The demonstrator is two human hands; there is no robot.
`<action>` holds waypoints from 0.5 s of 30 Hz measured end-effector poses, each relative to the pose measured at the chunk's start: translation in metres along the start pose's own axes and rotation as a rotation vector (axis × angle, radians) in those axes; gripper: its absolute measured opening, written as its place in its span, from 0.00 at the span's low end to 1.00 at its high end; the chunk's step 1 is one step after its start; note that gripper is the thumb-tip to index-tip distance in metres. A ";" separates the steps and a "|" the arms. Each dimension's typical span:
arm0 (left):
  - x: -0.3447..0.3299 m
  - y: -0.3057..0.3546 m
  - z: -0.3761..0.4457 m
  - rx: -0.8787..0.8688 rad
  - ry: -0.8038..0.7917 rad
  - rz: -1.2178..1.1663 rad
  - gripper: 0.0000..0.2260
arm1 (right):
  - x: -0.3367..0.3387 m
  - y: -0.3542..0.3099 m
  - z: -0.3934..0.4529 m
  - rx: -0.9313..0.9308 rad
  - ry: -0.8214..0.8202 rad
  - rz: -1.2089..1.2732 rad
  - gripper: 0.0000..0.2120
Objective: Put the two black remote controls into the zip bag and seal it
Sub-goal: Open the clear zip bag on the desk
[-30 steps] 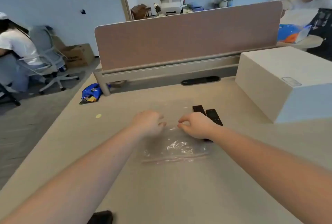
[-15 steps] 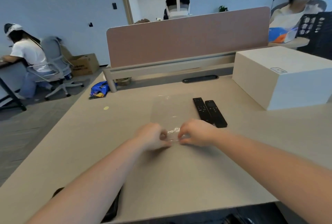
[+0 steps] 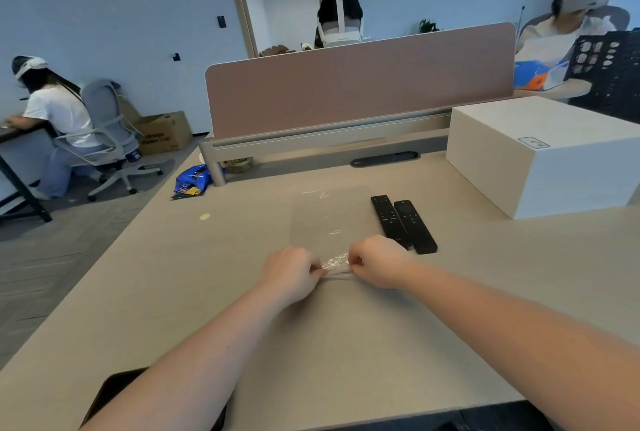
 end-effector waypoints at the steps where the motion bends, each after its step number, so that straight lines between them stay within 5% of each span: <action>1: -0.001 0.000 0.000 0.006 -0.002 -0.003 0.12 | -0.001 0.000 0.000 -0.002 0.004 0.001 0.12; 9: -0.005 0.009 -0.002 0.092 0.023 -0.019 0.13 | -0.009 -0.005 0.002 0.079 0.030 -0.056 0.11; 15: -0.007 0.015 -0.004 0.443 0.148 -0.123 0.07 | -0.003 -0.012 -0.002 0.096 0.253 0.077 0.10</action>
Point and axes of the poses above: each hand's wrist, its own z-axis towards the middle knuckle, its own x-axis out of the back of the hand, y = z × x, the point moved 2 cm from there along z, towards the middle knuckle, and after that the axes turned 9 degrees about y, right-handed, at the moved point
